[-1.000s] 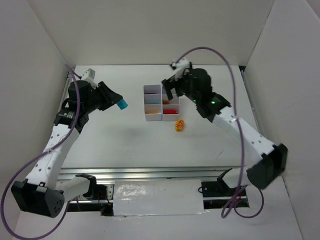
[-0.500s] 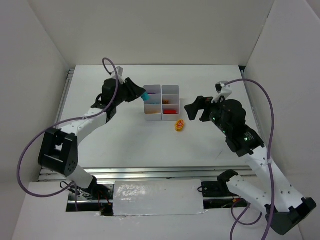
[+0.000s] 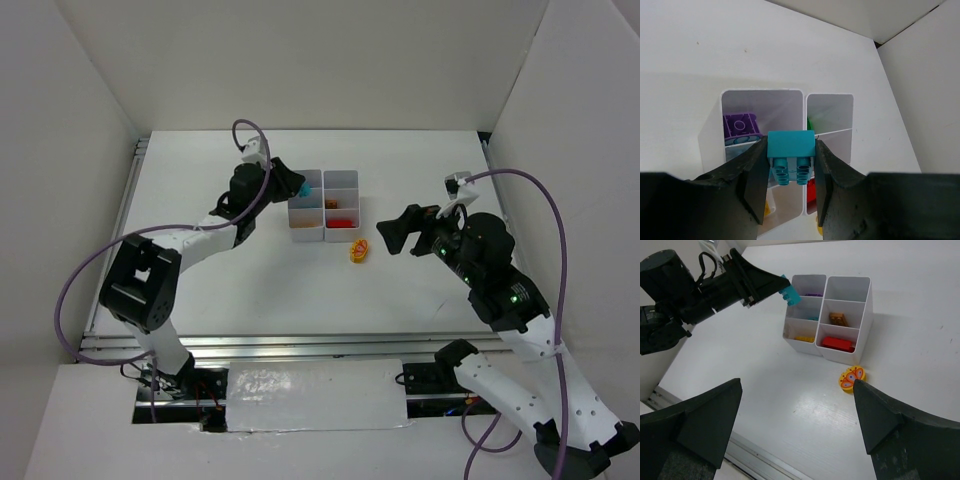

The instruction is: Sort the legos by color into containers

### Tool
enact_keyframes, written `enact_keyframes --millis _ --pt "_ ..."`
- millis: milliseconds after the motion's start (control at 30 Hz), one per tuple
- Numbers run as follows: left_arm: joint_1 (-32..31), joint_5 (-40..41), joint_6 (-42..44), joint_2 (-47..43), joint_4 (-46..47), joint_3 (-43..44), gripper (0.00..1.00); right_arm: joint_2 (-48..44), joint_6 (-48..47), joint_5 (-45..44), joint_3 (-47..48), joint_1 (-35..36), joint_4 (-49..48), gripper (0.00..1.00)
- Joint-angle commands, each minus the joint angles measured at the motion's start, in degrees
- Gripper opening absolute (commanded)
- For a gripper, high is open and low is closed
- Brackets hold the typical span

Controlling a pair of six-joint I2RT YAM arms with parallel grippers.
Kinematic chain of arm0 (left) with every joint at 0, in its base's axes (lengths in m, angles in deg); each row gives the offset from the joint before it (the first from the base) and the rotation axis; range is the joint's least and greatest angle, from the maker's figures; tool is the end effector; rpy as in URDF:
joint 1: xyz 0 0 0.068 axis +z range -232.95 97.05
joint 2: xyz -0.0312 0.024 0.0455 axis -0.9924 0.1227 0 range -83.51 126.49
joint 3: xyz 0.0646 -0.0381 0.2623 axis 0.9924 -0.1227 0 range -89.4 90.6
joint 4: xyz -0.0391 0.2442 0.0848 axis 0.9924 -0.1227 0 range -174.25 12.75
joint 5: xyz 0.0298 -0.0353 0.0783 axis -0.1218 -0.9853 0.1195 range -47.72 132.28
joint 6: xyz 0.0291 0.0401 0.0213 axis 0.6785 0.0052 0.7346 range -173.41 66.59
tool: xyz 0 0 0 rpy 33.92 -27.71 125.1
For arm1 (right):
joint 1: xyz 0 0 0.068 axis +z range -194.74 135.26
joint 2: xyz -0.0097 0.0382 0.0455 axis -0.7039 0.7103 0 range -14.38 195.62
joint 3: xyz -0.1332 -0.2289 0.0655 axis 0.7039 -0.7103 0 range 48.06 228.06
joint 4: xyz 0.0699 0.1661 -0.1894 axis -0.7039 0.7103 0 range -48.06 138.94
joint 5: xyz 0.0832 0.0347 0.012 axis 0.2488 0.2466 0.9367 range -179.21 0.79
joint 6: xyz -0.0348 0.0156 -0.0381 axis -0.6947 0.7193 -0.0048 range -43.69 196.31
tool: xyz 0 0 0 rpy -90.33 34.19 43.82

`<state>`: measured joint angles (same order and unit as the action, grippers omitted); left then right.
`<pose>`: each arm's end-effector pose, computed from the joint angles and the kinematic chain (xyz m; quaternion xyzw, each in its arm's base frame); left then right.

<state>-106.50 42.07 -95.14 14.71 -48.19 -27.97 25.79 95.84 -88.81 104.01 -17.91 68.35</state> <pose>0.3652 -0.1593 0.2613 -0.1178 0.7439 -0.3559 0.5532 0.1296 0.0658 0.3879 -0.0513 0.7679 0.2538 0.5860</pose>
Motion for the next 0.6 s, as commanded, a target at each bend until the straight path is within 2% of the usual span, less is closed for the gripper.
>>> enact_keyframes --millis 0,67,567 --pt "-0.9 3.5 2.8 0.7 5.9 2.3 0.08 -0.2 -2.5 1.9 2.8 -0.2 1.0 1.00" --pt "-1.1 4.3 2.7 1.1 6.4 2.0 0.12 -0.3 -3.9 2.1 3.1 -0.3 1.4 1.00" --pt "-2.1 7.1 2.5 3.6 8.9 1.4 0.24 -1.1 -5.9 3.0 4.6 -0.3 2.2 1.00"
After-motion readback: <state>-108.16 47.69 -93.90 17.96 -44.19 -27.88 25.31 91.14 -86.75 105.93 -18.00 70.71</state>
